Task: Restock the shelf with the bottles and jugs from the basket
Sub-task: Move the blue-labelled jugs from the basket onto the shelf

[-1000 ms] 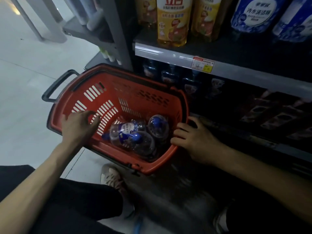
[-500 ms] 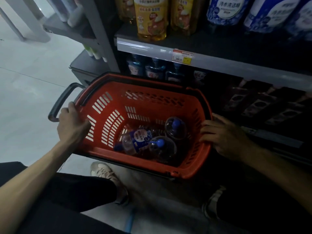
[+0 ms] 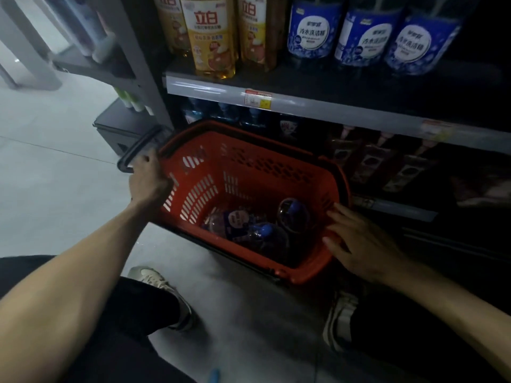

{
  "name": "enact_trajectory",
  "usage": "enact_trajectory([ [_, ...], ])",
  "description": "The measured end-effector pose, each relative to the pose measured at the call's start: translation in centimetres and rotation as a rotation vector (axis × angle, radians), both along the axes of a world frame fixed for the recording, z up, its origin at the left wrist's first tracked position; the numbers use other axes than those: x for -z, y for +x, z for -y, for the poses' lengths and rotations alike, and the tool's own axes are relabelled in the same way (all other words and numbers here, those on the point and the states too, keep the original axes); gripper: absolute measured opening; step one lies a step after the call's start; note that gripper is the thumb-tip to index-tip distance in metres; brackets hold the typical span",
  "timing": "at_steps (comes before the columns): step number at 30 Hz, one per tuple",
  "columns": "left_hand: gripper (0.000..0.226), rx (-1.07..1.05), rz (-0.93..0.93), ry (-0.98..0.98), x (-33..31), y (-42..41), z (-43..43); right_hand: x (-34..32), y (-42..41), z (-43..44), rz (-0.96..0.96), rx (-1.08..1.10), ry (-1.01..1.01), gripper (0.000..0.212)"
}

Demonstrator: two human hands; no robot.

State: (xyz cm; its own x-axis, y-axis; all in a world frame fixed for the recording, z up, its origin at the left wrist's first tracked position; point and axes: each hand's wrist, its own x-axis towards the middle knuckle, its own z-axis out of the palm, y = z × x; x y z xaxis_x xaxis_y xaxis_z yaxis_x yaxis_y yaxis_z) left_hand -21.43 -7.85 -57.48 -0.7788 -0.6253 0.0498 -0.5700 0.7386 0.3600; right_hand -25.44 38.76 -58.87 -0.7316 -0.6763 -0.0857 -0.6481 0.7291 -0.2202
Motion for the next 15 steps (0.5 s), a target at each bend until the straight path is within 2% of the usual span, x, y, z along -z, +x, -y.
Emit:
enact_trajectory([
  [4, 0.059, 0.028, -0.012, 0.025, 0.2, 0.0, -3.6, 1.2, 2.0, -1.4, 0.104, 0.193, 0.05, 0.077],
  [7, 0.058, 0.047, -0.009, 0.027, 0.4, 0.1, -5.7, 1.7, 3.2, -2.3, 0.13, 0.348, -0.06, 0.057],
  [9, 0.057, 0.039, -0.013, 0.026, 0.7, 0.1, -6.6, 2.0, 3.8, -2.6, 0.073, 0.436, -0.156, 0.057],
  [12, 0.051, 0.007, -0.037, 0.025, 1.0, 0.0, -6.8, 2.5, 3.2, -2.9, -0.035, 0.419, -0.212, 0.066],
  [15, 0.047, -0.024, -0.066, 0.05, 1.2, -0.1, -6.7, 2.7, 1.3, -3.4, -0.052, 0.357, -0.22, 0.069],
])
